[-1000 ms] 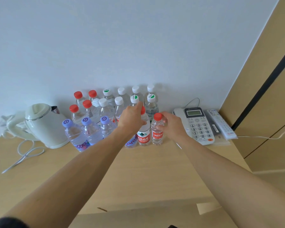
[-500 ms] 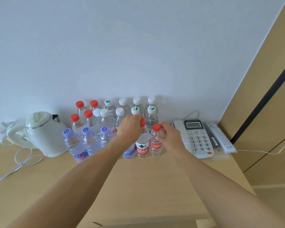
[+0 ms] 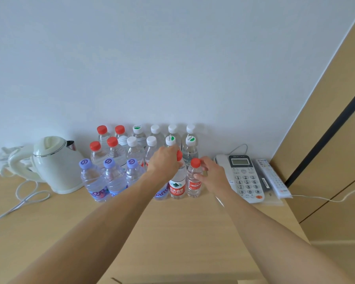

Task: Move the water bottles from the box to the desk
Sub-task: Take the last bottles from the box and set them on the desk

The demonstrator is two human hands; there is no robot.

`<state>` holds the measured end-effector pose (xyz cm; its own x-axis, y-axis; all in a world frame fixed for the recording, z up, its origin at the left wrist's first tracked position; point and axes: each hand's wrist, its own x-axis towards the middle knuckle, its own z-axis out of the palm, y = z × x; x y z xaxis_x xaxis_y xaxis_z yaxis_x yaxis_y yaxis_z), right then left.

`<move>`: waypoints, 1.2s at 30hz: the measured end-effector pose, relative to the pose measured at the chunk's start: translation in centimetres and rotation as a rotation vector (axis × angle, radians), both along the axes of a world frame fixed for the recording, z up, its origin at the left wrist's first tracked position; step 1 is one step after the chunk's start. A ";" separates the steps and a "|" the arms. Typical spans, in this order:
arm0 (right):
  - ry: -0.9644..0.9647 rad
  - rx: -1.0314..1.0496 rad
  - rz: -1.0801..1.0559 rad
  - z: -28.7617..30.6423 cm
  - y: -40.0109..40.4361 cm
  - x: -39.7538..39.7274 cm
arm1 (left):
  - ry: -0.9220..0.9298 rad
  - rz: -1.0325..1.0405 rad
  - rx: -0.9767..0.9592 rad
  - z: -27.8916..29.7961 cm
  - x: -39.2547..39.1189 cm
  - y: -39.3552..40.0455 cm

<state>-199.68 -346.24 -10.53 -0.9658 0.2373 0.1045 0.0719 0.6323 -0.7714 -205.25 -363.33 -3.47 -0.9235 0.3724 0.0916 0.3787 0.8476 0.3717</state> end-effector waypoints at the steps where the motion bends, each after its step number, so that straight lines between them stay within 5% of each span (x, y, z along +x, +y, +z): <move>1: -0.003 0.005 0.006 0.0 0.0 0.0 | 0.007 -0.002 0.003 0.0 0.0 -0.1; 36: -0.048 -0.006 -0.023 0.7 0.2 0.5 | 0.035 -0.017 -0.052 1.3 -0.3 -0.2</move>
<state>-199.22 -346.06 -9.80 -0.9640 0.2599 0.0568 0.1232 0.6252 -0.7707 -205.60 -363.53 -2.21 -0.9136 0.3930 0.1042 0.4052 0.8589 0.3133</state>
